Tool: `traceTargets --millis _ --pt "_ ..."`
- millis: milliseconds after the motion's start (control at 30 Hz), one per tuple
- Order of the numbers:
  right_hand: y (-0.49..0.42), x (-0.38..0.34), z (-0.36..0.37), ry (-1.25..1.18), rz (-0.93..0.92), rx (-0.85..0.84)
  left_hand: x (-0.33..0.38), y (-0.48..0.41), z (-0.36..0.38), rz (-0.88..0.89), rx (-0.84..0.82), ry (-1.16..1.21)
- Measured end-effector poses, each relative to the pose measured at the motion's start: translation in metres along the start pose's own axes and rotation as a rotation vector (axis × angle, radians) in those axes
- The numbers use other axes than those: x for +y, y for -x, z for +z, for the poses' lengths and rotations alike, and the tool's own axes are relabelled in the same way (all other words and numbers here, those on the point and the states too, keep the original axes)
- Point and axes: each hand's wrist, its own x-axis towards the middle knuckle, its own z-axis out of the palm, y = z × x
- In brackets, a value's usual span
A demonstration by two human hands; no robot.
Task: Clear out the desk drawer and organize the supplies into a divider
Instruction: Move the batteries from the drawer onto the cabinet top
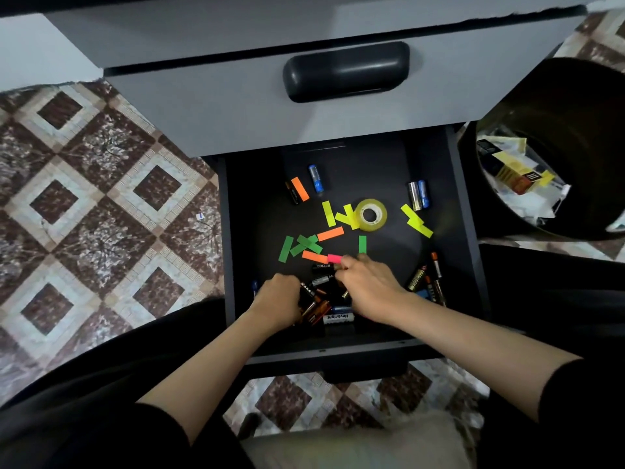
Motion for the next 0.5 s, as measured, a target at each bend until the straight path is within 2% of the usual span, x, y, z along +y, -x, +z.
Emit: traceTargets --millis 233,333,400,500 --pt "0.000 0.005 0.011 0.020 0.026 -0.032 -0.002 -0.002 0.000 0.001 -0.033 0.047" --pt "-0.001 0.003 0.002 -0.068 0.101 -0.086 0.000 -0.002 -0.010 -0.011 0.006 0.119" --pt "-0.005 0.004 -0.009 -0.286 0.224 -0.100 0.002 -0.002 -0.024 -0.003 0.122 0.217" --pt "-0.014 0.012 -0.031 -0.863 0.393 -0.103 0.009 -0.001 -0.049 0.008 0.302 0.415"
